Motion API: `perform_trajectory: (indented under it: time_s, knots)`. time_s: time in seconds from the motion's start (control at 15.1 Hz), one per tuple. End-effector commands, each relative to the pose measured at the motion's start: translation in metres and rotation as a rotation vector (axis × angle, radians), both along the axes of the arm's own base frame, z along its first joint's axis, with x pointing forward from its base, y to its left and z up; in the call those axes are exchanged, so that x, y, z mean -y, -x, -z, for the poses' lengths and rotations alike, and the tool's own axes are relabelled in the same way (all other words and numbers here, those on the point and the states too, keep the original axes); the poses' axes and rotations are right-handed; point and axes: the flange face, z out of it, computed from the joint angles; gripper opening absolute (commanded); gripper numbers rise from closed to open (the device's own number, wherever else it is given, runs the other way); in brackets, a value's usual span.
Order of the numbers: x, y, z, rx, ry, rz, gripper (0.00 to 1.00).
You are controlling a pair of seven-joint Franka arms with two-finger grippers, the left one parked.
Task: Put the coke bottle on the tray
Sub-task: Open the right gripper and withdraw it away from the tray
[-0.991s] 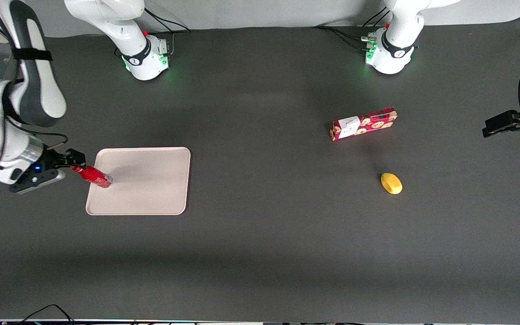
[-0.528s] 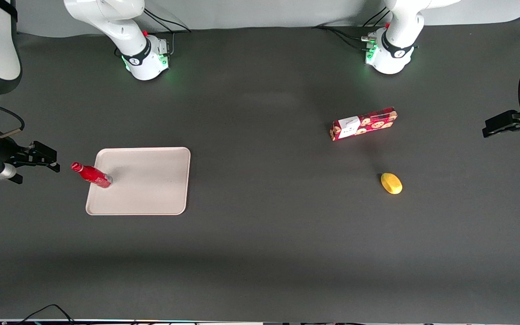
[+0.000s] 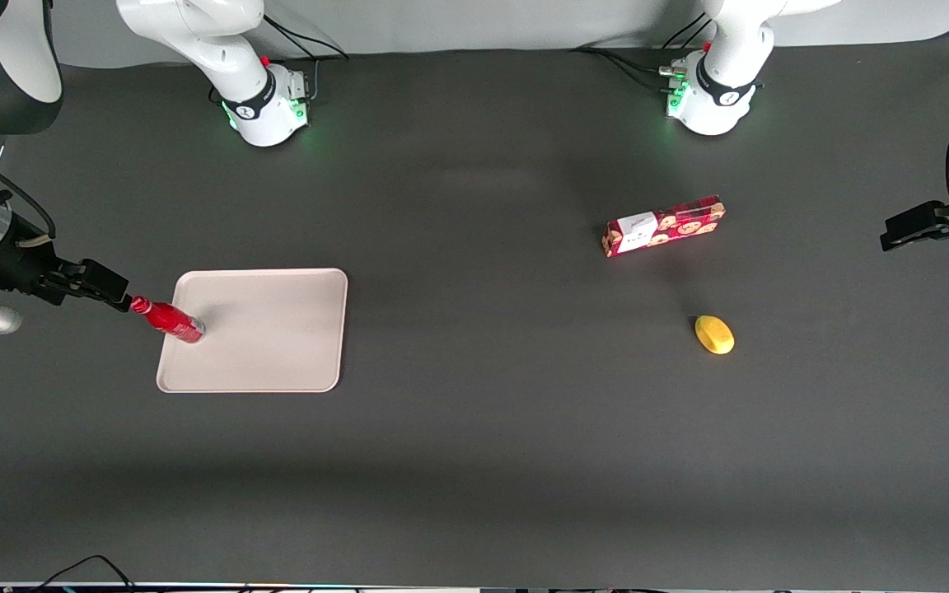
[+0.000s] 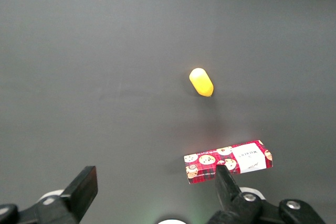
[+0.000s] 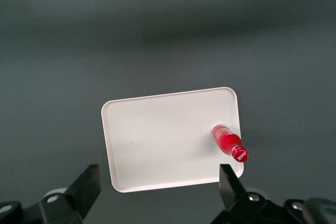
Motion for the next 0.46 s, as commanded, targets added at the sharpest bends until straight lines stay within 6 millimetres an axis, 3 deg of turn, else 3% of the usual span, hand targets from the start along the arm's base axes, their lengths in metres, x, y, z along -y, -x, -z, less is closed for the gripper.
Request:
perform_trajectory:
  time_s: [0.0,0.4]
  knots:
    - [0.0007,-0.0049,-0.0037,-0.009,0.023,-0.028,1.00]
    - [0.0069,0.0023,-0.0059,-0.048,0.022,-0.120,1.00]
